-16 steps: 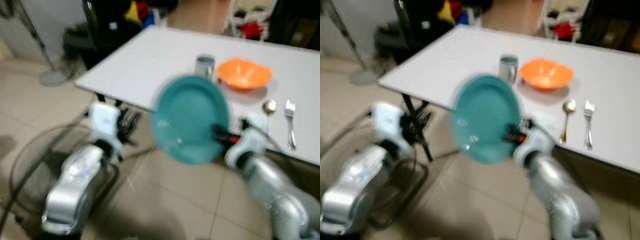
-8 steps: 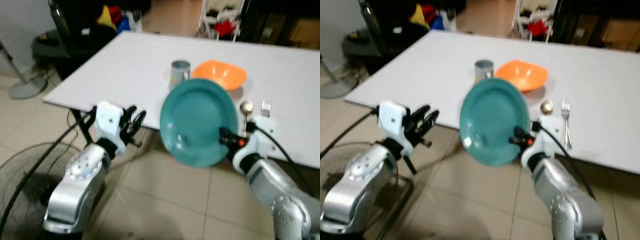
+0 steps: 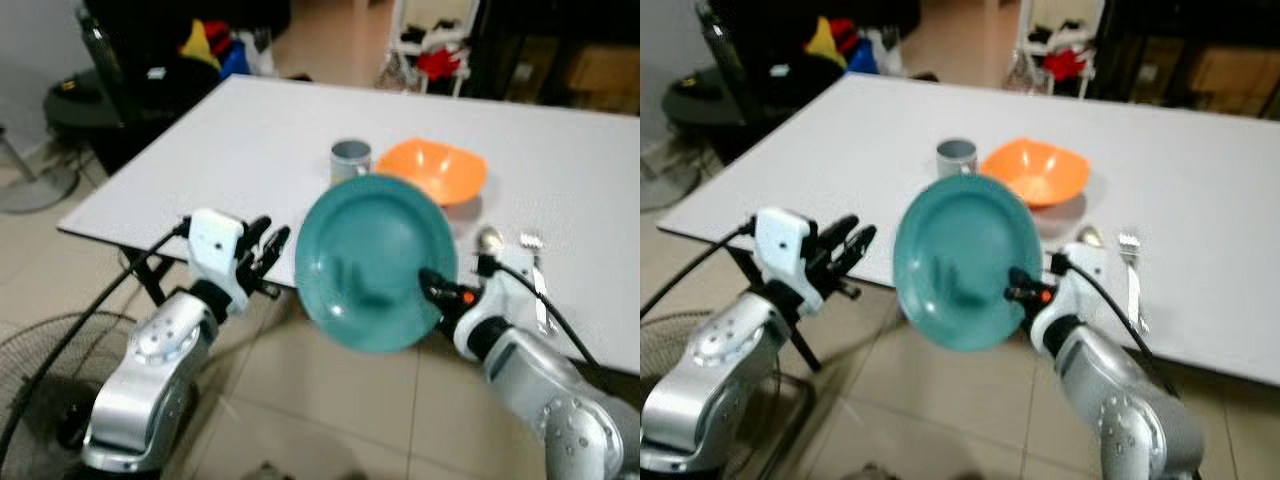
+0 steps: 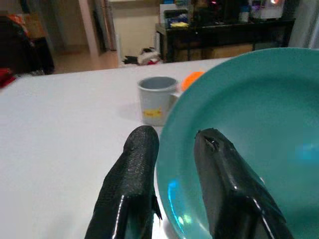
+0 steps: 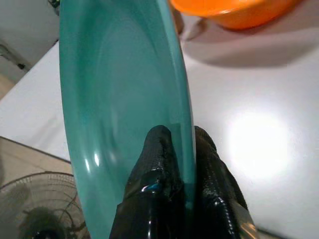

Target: Setting the table

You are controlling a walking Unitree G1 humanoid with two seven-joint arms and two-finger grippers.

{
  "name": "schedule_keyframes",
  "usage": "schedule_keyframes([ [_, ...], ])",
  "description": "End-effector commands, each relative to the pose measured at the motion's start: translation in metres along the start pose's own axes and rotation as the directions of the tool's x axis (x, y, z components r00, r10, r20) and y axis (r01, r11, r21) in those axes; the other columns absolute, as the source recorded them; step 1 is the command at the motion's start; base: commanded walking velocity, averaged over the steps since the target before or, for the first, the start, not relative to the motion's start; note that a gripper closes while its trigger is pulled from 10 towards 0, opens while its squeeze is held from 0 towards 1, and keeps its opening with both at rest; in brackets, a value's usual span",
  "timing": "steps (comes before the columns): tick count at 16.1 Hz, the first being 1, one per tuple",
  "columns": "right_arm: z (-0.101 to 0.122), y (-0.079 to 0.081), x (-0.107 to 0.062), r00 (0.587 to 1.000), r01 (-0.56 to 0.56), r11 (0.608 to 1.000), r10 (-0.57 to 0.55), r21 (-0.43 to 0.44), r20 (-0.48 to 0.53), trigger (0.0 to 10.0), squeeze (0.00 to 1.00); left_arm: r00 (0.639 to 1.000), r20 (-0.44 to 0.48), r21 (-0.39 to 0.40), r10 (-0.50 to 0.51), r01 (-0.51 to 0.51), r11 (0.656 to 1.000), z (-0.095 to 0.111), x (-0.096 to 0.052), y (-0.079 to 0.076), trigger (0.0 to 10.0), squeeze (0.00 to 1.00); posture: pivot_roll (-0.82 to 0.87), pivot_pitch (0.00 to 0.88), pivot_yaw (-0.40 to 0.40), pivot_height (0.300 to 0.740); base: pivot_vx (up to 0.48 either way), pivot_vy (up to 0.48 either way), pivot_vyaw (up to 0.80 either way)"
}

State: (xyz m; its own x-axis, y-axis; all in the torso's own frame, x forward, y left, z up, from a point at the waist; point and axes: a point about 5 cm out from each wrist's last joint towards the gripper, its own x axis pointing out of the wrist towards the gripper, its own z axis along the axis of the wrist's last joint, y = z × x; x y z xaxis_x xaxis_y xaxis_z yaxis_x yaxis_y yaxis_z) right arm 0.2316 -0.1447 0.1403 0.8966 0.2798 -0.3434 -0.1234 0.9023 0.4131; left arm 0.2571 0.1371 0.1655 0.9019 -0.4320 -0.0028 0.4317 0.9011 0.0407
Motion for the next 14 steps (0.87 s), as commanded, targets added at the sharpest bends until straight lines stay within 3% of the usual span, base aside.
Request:
schedule_keyframes([
  [1, 0.003, 0.016, 0.000, 0.995, -0.101, 0.995, 0.101, 0.006, 0.000, 10.0, 0.00, 1.000, -0.014, 0.009, 0.012, -0.012, 1.000, -0.001, -0.004, 0.006, 10.0, 0.00, 0.02, 0.049, 0.040, 0.740, 0.300, 0.000, -0.77],
  [4, 0.000, 0.018, -0.004, 0.988, -0.150, 0.988, 0.151, 0.020, -0.039, 10.0, 0.00, 1.000, -0.024, 0.016, -0.007, 0.008, 1.000, -0.003, -0.006, 0.007, 10.0, 0.00, 0.02, 0.051, 0.041, 0.740, 0.300, 0.000, -0.73],
  [9, -0.008, 0.013, -0.009, 0.967, -0.199, 0.968, 0.219, 0.152, -0.127, 10.0, 0.00, 0.996, -0.043, 0.023, -0.072, 0.073, 0.997, -0.003, -0.011, 0.006, 10.0, 0.00, 0.02, 0.057, 0.041, 0.740, 0.118, 0.000, 0.00],
  [14, -0.016, 0.012, -0.011, 0.948, -0.216, 0.952, 0.258, 0.217, -0.188, 10.0, 0.00, 0.982, -0.076, 0.016, -0.173, 0.174, 0.985, -0.005, -0.016, 0.000, 10.0, 0.00, 0.02, 0.059, 0.045, 0.740, 0.000, 0.000, 0.00],
])
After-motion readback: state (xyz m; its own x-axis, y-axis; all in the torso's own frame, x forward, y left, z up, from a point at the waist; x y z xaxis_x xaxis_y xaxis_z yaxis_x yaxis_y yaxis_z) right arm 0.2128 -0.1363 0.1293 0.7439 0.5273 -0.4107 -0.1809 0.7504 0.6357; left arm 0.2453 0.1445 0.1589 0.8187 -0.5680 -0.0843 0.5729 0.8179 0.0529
